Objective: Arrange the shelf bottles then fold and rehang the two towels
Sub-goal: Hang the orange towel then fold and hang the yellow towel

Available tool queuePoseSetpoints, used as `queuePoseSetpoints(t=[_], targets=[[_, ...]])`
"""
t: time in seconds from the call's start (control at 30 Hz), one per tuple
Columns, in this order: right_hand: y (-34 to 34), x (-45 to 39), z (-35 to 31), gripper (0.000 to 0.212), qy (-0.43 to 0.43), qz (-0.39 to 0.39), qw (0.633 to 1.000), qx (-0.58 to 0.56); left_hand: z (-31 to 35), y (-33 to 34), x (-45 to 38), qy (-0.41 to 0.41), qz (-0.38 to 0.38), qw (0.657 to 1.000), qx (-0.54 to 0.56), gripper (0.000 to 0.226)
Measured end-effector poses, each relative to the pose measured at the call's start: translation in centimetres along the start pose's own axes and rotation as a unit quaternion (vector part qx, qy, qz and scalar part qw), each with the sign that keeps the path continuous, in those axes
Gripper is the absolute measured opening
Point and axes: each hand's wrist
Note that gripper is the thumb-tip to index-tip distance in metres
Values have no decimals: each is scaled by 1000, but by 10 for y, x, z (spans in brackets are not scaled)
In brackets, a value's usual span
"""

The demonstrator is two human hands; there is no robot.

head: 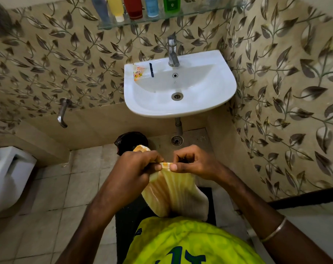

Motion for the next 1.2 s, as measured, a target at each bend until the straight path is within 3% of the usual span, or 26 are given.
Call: queuePoseSetpoints(t=[0.13,0.33,0.6,0.8,0.87,1.0,1.07,1.2], targets=[[-6,0,16,40,18,-6,999,29,-1,-10,1,18,15,1000,-17,21],[-17,-2,26,18,-12,26,998,60,-10,-24,5,-16,2,999,-33,24],[-11,-1,14,5,-33,74,991,-105,-18,-33,2,-63,-73,981,-170,26],[-5,-13,3,10,-57,109,992,-10,-15,-34,-5,-76,-69,962,-252,28],[-1,-15,-1,8,-95,126,986,48,-18,-32,-4,-73,-26,971,-226,36],[9,-16,-9,9,-163,137,968,132,-14,-18,-1,-63,10,997,-50,60],[14,-16,-13,7,-180,131,964,143,-10,-8,-2,-83,-12,996,20,56],[18,-19,-13,6,-170,115,972,118,-5,0,-6,-91,-15,996,-5,29]])
Point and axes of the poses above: each hand's wrist, its own x-axis away from the middle knuckle, its own y-axis out of the palm, z = x × y, and after that the axes turned 13 degrees about z, right-handed
